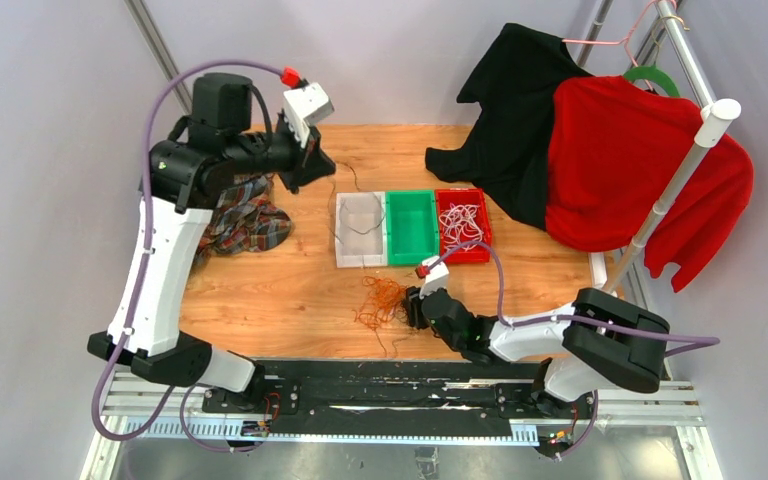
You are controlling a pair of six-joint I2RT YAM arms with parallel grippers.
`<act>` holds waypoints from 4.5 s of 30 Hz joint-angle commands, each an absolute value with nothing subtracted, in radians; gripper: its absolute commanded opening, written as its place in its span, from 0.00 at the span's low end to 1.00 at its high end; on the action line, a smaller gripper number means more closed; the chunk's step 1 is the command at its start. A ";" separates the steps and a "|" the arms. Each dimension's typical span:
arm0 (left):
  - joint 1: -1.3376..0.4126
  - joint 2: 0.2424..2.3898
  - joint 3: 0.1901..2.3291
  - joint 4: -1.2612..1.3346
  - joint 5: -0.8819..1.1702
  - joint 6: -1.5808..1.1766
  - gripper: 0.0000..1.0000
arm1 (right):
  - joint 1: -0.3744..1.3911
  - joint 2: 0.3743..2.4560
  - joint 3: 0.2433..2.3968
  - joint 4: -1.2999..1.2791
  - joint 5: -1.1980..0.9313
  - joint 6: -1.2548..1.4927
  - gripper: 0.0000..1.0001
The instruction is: Untangle the cables
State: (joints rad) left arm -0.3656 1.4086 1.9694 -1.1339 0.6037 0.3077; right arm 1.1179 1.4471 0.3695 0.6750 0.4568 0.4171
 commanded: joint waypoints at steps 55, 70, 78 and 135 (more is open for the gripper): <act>-0.392 1.757 1.967 -0.841 0.149 0.572 0.00 | 1.110 1.101 0.436 0.394 0.703 0.373 0.63; -0.488 1.770 1.646 -0.719 0.117 0.558 0.01 | 1.091 1.057 0.410 0.365 0.735 0.381 0.63; -0.494 1.827 1.560 -0.521 0.112 0.468 0.01 | 1.087 1.024 0.403 0.343 0.744 0.389 0.63; -0.692 1.744 1.310 -0.753 0.505 0.479 0.80 | 1.068 0.843 0.390 -0.001 0.609 0.508 0.58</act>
State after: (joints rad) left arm -0.6956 1.7134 1.2964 -0.7635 0.4797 0.3786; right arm 1.0790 0.9085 0.3981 0.1490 0.6468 0.4477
